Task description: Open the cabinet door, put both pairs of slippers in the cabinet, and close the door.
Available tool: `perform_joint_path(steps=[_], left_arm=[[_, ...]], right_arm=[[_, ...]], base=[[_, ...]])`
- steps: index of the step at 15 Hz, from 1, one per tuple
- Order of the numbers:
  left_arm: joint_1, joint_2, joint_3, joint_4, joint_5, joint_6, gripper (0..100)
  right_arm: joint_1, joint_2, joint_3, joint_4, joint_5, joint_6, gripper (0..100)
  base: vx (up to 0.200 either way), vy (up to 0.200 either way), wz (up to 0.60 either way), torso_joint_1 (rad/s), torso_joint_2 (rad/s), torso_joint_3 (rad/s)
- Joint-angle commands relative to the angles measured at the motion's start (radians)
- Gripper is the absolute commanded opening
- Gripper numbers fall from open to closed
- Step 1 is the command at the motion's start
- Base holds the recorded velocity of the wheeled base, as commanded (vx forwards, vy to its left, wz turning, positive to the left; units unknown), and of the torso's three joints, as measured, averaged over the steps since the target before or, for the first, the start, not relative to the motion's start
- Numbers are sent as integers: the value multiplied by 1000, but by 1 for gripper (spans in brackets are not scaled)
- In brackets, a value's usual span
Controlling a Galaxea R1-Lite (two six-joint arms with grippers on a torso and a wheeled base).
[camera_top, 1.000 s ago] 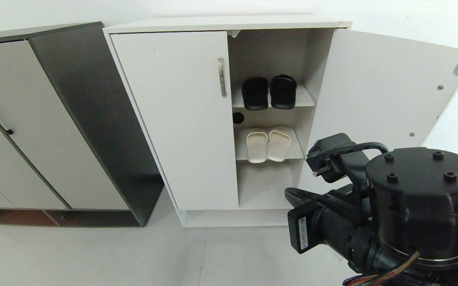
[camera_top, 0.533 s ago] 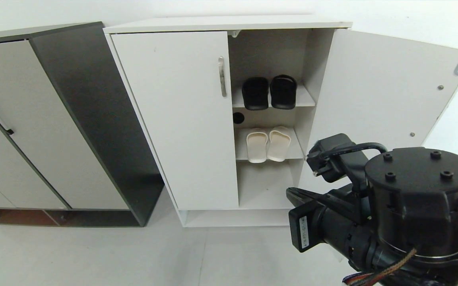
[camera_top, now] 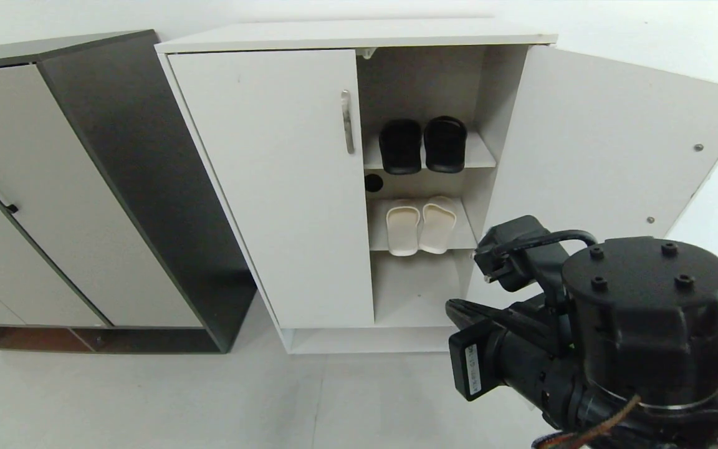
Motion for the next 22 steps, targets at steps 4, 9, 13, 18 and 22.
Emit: perform_joint_path(steps=[4,9,13,18,22], left_arm=[[-1,1,0,-1,0,-2,0],[1,1,0,-1,0,-2,0],[1,1,0,-1,0,-2,0],[1,1,0,-1,0,-2,0],[1,1,0,-1,0,-2,0]], right_arm=[[2,4,-1,-3,0,1,0],[-2,4,-1,-3,0,1,0],[-5,4,-1,-3,1,1,0],[-5,5,-1,-3,1,1,0],[-10,5,-1,-4,1,-1,0]], base=[[0,0,0,62,-506,-364],[0,0,0,129,-461,-338],[0,0,0,156,-479,-321],[0,0,0,193,-499,-317],[0,0,0,210,-524,-308]])
